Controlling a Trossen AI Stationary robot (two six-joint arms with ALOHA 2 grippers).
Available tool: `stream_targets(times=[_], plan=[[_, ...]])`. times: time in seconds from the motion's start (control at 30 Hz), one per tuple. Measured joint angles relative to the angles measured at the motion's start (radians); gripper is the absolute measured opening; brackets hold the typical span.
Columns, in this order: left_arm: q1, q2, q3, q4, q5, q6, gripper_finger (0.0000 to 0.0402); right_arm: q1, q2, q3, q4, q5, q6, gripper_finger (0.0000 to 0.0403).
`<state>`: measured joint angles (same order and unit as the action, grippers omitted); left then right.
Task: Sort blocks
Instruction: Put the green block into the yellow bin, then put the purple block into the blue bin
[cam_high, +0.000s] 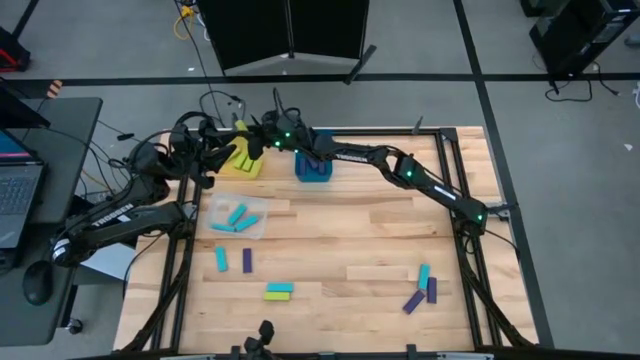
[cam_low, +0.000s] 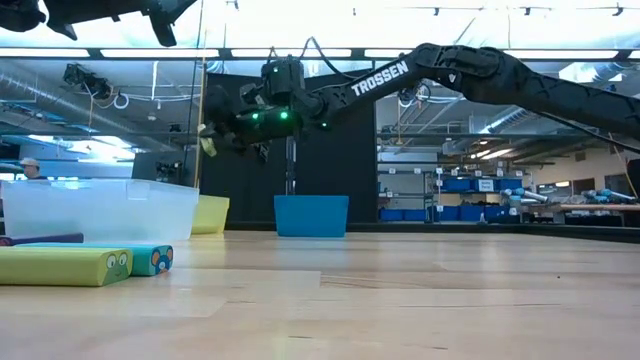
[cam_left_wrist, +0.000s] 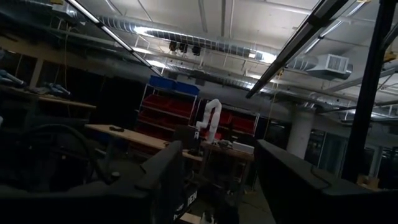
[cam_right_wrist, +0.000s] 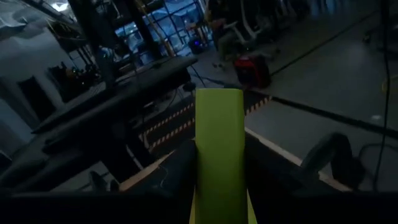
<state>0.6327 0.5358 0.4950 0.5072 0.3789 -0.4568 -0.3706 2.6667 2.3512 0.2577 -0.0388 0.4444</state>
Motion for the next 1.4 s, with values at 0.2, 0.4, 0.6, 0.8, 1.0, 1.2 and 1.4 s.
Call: stream_targets(times=[0.2, 0.4, 0.6, 0.8, 1.0, 1.2, 1.4], plan=[[0.000, 0.000, 0.000, 0.000, -0.001, 0.000, 0.0209, 0.013, 0.000, 0.000, 0.010, 0.016, -0.037, 0.0131], [0.000, 0.000, 0.000, 0.002, -0.001, -0.007, 0.0209, 0.015, 0.000, 0.000, 0.020, 0.020, -0.051, 0.0134], [0.000, 0.000, 0.000, 0.002, -0.001, -0.017, 0.0209, 0.020, 0.000, 0.000, 0.055, -0.011, -0.078, 0.0173], [0.000, 0.000, 0.000, 0.001, -0.001, -0.017, 0.0209, 0.019, 0.000, 0.000, 0.042, -0.025, -0.075, 0.0227], [0.000, 0.000, 0.000, -0.001, 0.002, -0.017, 0.0209, 0.016, -0.003, 0.000, 0.056, -0.069, -0.084, 0.0254], [0.000, 0.000, 0.000, -0.002, 0.039, -0.019, 0.0209, 0.015, -0.030, 0.000, 0.055, -0.114, -0.125, 0.0254], [0.000, 0.000, 0.000, -0.003, 0.043, -0.018, 0.0209, 0.022, -0.037, 0.000, 0.055, -0.132, -0.123, 0.0221]])
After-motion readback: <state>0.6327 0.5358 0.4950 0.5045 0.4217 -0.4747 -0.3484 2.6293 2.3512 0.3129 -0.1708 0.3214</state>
